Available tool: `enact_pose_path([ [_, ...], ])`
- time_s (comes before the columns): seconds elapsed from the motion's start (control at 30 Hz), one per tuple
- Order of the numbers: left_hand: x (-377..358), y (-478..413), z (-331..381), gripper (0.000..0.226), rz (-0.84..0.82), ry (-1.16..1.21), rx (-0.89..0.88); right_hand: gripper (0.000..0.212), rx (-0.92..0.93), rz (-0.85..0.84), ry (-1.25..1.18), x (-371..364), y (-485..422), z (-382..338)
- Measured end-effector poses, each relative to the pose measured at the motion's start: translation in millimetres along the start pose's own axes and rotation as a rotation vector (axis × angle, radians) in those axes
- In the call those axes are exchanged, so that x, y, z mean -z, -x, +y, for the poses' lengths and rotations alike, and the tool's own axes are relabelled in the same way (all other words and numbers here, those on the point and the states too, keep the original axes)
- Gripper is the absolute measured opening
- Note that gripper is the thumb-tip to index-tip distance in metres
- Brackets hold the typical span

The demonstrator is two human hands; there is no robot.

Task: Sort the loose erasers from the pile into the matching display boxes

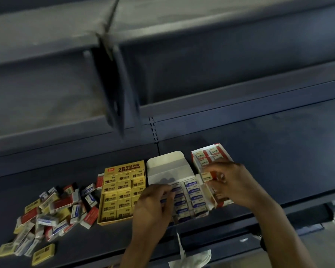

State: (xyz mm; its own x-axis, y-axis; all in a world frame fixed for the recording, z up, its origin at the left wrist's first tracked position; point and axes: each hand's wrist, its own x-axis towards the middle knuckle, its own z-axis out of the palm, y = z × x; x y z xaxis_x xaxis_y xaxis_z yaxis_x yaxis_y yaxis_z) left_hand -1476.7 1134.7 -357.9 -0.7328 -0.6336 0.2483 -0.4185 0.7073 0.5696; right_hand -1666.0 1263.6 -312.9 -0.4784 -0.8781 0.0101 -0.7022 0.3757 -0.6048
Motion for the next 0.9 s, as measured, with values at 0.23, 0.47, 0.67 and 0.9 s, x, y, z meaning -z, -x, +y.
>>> enact_pose_path([
  [0.23, -21.8, 0.8, 3.9, 0.034, 0.056, -0.141, -0.023, 0.033, -0.148, 0.005, 0.048, 24.6, 15.2, 38.1],
  [0.47, -32.9, 7.4, 16.1, 0.035, 0.061, -0.065, 0.055, 0.03, -0.085, -0.018, 0.173, 18.4, 18.2, 55.5],
  [0.67, -36.4, 16.9, 18.7, 0.04, 0.085, -0.066, 0.047, 0.031, -0.072, 0.021, 0.2, 11.4, 16.2, 60.0],
  [0.9, -35.6, 21.5, 15.0, 0.034, 0.07, -0.064, 0.068, 0.031, -0.051, 0.001, 0.174, 7.3, 16.5, 55.4],
])
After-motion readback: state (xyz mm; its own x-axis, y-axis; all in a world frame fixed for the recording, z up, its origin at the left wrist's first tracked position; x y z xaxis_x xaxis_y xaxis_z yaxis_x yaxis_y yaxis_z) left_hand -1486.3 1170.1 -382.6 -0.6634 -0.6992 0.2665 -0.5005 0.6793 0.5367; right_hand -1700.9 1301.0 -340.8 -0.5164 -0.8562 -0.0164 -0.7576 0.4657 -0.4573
